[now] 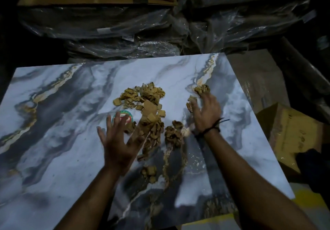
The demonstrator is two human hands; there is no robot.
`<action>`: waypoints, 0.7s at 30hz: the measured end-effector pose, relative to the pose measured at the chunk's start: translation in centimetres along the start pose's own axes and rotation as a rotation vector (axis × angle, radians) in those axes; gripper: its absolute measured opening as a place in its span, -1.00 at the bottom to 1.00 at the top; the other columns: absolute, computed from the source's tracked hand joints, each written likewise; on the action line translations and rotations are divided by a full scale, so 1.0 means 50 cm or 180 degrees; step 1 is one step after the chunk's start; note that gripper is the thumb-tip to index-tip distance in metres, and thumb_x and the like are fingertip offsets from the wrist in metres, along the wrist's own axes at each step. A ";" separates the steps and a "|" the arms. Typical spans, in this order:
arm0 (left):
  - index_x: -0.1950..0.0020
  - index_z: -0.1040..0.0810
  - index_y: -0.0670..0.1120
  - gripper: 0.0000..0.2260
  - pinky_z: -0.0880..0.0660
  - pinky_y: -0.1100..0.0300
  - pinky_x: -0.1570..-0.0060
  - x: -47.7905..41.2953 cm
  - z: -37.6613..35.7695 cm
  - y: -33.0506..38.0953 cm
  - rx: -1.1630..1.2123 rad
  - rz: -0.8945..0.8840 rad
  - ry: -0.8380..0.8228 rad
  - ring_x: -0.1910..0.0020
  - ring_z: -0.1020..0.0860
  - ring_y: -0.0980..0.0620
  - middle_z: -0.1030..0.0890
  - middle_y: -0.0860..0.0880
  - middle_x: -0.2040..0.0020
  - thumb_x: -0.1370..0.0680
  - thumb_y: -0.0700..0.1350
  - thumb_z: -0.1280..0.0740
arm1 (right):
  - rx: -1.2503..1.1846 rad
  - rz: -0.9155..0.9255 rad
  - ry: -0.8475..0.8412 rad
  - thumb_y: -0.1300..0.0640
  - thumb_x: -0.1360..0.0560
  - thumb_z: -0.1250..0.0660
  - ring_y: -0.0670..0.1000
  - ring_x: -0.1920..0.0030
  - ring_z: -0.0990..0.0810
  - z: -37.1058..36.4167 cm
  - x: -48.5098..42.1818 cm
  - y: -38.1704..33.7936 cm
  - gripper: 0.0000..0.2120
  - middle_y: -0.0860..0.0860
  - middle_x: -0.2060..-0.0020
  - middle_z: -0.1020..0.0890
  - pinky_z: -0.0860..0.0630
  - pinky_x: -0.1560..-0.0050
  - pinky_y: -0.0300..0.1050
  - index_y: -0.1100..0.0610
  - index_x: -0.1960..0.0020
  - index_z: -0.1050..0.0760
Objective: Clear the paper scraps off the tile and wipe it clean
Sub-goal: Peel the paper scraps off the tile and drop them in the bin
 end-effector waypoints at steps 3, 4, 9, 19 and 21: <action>-0.50 -0.18 0.08 -0.17 0.21 -0.30 -0.40 -0.042 -0.015 -0.047 -0.0006 -0.0116 -0.0386 -0.54 0.12 -0.06 -0.02 0.00 -0.57 -0.36 0.54 -0.01 | 0.0342 0.0048 -0.0214 -0.42 -0.45 -0.04 0.25 -0.34 -0.40 0.006 -0.110 0.068 -0.27 0.23 -0.36 -0.43 -0.36 -0.33 0.15 0.10 -0.33 -0.47; -0.51 -0.15 0.11 -0.16 0.21 -0.30 -0.40 -0.055 -0.028 -0.049 -0.0109 -0.0263 -0.0560 -0.54 0.15 -0.06 0.02 0.00 -0.58 -0.35 0.55 0.00 | 0.0399 0.0054 -0.0471 -0.44 -0.43 -0.03 0.24 -0.38 -0.36 -0.003 -0.133 0.082 -0.24 0.21 -0.41 -0.38 -0.32 -0.37 0.13 0.06 -0.37 -0.44; -0.53 -0.02 0.18 -0.20 0.12 -0.28 -0.44 -0.064 -0.098 0.002 -0.0373 -0.0757 -0.1065 -0.54 0.14 -0.01 0.05 0.01 -0.57 -0.38 0.53 0.04 | 0.0353 0.0522 -0.1352 -0.55 -0.39 0.15 0.18 -0.39 -0.37 -0.048 -0.114 0.071 -0.10 0.13 -0.45 -0.35 -0.24 -0.40 0.16 0.04 -0.42 -0.40; -0.53 -0.11 0.04 -0.29 0.12 -0.16 -0.47 -0.039 -0.151 0.086 -0.0039 -0.0336 -0.0764 -0.54 0.02 -0.06 -0.11 -0.08 -0.55 -0.47 0.38 0.08 | -0.0316 0.0670 -0.1219 -0.43 -0.49 0.23 0.19 -0.44 -0.31 -0.064 0.125 -0.041 -0.18 0.17 -0.43 -0.37 -0.16 -0.43 0.23 0.06 -0.47 -0.31; -0.52 -0.16 0.00 -0.35 0.10 -0.13 -0.48 -0.028 -0.166 0.103 0.0181 -0.0223 -0.0750 -0.54 -0.03 -0.05 -0.17 -0.07 -0.54 -0.50 0.28 0.09 | -0.0595 0.0466 -0.1291 -0.45 -0.49 0.26 0.16 -0.46 -0.29 -0.077 0.154 -0.064 -0.15 0.15 -0.44 -0.36 -0.13 -0.46 0.21 0.07 -0.48 -0.30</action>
Point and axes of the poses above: each hand's wrist, its own x-axis away from the middle knuckle, its own z-axis out of the back of the hand, y = z × x, the point moved 4 cm from there along -x, towards the middle knuckle
